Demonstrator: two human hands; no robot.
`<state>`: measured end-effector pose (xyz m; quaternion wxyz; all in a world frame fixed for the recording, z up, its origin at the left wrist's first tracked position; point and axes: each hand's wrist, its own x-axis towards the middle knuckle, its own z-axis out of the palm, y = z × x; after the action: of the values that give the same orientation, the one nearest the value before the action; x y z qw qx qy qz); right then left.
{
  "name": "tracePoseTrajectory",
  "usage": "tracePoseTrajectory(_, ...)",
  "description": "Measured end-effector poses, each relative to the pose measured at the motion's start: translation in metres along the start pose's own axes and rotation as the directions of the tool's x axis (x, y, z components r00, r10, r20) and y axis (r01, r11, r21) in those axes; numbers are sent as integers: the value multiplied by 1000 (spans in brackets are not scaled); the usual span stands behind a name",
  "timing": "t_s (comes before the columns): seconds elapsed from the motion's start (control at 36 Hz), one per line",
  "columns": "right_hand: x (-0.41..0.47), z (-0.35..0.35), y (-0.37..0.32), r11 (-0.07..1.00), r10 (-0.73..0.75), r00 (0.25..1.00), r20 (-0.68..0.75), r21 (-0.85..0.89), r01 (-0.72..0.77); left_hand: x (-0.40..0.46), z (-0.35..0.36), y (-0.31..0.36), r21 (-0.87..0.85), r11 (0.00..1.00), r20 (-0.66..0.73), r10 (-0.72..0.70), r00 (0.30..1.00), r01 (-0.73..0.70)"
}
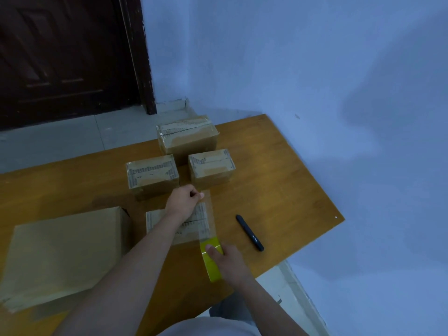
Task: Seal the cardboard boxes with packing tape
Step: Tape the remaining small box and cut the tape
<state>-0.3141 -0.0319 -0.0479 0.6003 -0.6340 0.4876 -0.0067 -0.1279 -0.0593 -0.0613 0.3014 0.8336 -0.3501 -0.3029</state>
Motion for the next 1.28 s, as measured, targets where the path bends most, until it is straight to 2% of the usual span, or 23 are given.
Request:
tracePoseTrajectory(0.14,1,0,0,1000,3,1000,7,-9,-3,3,-1,1,35,999,37,-37,999,35)
tracePoseTrajectory(0.28,5,0,0,1000,14,1000,23,-9,-14,16,-6,1,15,992,147,-126,981,126)
tracePoseTrajectory(0.42,12,1,4,1000,30,999,26,-3,-29,23,-13,7,52,974,261,-226,939,221)
tracePoseTrajectory(0.64,22,1,5,999,41,998,40,6,-42,24,-18,21,203,926,335,-370,866,317)
tracePoseTrajectory(0.69,24,1,4,999,40,998,44,-7,-40,24,-19,19,203,916,379,-400,834,347)
tracePoseTrajectory(0.75,25,1,4,999,45,998,47,2,-46,22,-19,15,211,916,384,-400,832,342)
tracePoseTrajectory(0.81,25,0,6,999,44,997,60,19,-45,21,-15,11,246,924,332,-363,870,292)
tracePoseTrajectory(0.86,25,-1,7,999,39,997,71,36,-41,18,-9,7,254,930,214,-323,922,267)
tracePoseTrajectory(0.94,25,-1,8,997,29,998,63,73,-33,7,-1,4,158,968,-2,-196,981,194)
tracePoseTrajectory(1.0,24,0,9,995,11,998,62,94,-16,-2,1,5,51,997,-178,-41,983,51)
tracePoseTrajectory(1.06,23,1,9,995,-1,998,55,96,-4,-13,0,5,2,990,-272,137,953,-142)
tracePoseTrajectory(1.14,23,2,8,995,-27,1000,14,98,25,-24,1,-2,225,914,-216,384,897,-337)
tracePoseTrajectory(1.19,24,5,7,993,-45,999,-29,108,48,-29,6,-11,391,853,-144,429,892,-346)
tracePoseTrajectory(1.28,26,9,4,989,-57,998,-35,134,61,-39,11,-18,474,818,-113,423,899,-325)
